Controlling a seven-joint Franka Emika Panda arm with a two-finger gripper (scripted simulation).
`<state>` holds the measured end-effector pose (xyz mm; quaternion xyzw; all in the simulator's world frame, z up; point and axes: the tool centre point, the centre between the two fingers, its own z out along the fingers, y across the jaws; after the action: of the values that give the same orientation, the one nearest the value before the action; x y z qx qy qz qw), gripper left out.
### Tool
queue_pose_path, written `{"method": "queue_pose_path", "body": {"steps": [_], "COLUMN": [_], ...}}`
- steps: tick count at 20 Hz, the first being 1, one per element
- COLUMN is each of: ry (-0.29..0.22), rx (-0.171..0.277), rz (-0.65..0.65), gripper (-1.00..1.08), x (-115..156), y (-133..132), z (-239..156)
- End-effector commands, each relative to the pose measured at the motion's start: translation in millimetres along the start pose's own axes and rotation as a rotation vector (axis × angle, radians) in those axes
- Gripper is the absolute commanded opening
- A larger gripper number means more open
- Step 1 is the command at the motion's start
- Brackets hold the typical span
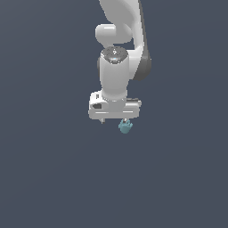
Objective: Pick up the object and move it to a goal position.
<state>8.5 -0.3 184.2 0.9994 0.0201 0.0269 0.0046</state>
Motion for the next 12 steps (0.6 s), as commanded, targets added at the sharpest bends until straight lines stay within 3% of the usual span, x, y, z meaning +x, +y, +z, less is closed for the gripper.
{"method": "queue_pose_path", "body": {"steps": [1,12], "ry": [0.000,-0.023], "rx": [0.000,-0.015], "rz": [0.000,0.041], "gripper": [1.00,1.00], "x": [0.0,-7.4], "y": [0.0,39.5], "z": [0.0,6.8]}}
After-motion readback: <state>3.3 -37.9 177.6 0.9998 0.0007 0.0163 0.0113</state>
